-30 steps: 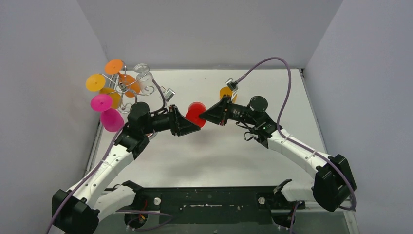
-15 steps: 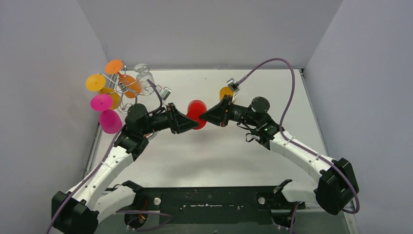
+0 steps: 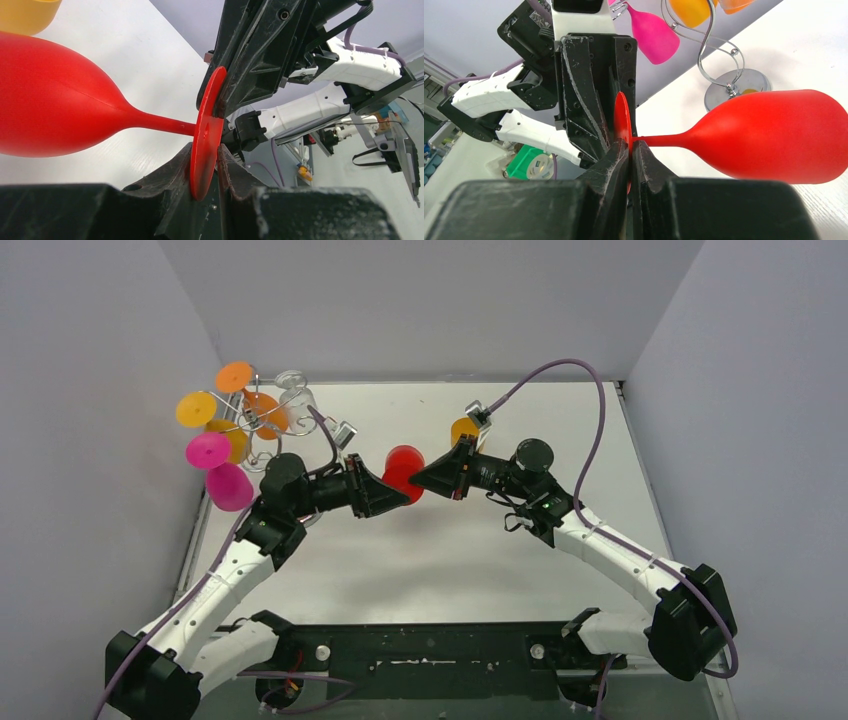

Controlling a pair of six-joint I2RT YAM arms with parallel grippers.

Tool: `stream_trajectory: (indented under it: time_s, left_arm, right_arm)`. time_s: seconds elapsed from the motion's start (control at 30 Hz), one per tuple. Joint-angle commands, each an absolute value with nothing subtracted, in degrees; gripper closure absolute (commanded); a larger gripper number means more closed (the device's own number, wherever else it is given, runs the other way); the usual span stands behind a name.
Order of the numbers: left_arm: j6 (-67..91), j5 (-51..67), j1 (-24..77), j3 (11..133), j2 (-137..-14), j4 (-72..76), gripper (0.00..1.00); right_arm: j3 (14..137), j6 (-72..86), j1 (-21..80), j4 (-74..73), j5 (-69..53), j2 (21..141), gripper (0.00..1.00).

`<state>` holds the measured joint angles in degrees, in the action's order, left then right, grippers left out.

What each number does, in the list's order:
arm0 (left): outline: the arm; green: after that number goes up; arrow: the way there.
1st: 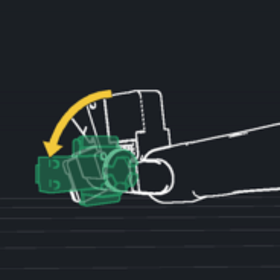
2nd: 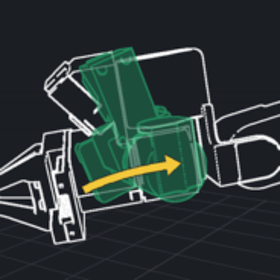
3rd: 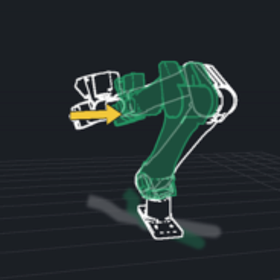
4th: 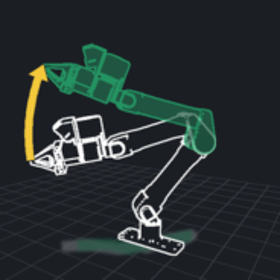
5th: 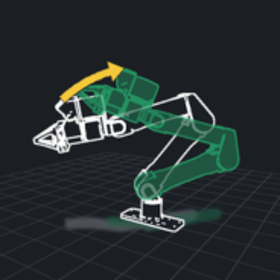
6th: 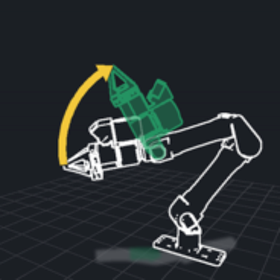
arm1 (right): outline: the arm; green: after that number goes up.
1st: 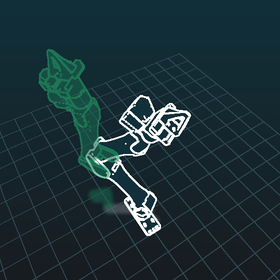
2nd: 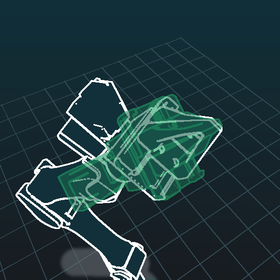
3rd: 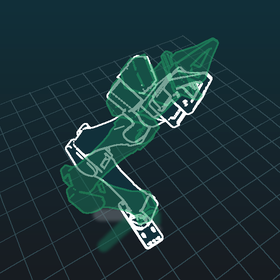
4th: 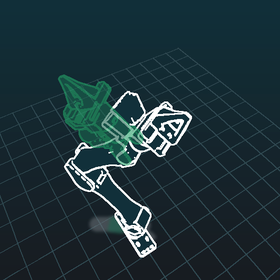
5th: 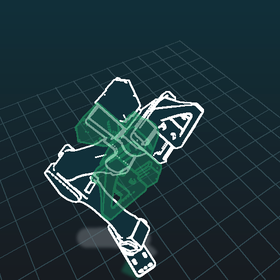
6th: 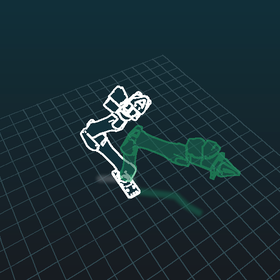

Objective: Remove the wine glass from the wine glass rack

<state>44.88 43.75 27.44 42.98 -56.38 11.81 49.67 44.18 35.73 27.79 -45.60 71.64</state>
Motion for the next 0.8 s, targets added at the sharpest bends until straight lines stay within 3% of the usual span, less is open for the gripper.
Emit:
stream_trajectory:
  time_s: [0.0,0.07,0.17,0.27,0.4,0.57,0.67,0.77]
  left_arm:
    - [41.57,44.78,28.64,45.03,-56.25,10.72,0.83]
    - [41.09,44.55,28.74,45.21,-56.02,10.22,0.83]
    - [40.40,43.15,28.74,45.46,-55.66,9.61,0.99]
    - [40.44,42.14,28.74,45.45,-55.45,9.80,1.00]
    - [40.26,42.05,28.74,45.13,-55.13,9.93,1.00]
    - [36.95,43.27,29.58,44.39,-54.31,9.66,1.00]
    - [24.52,40.69,33.85,44.78,-51.69,2.27,1.00]
    - [15.83,36.86,36.70,43.68,-49.46,-3.87,1.00]
  right_arm:
    - [49.77,43.65,35.92,32.34,-42.82,71.25,1.00]
    - [49.67,43.65,35.95,32.30,-42.72,71.19,1.00]
    - [49.75,43.70,35.98,32.26,-43.12,71.19,1.00]
    - [49.75,43.68,35.95,32.10,-43.50,71.21,1.00]
    - [49.67,43.71,35.94,31.68,-43.46,71.07,0.89]
    - [49.61,42.89,35.37,30.99,-43.40,70.35,0.65]
    - [50.48,39.53,32.33,26.57,-43.29,68.60,0.52]
    - [51.23,39.36,27.95,23.39,-42.83,66.14,0.32]
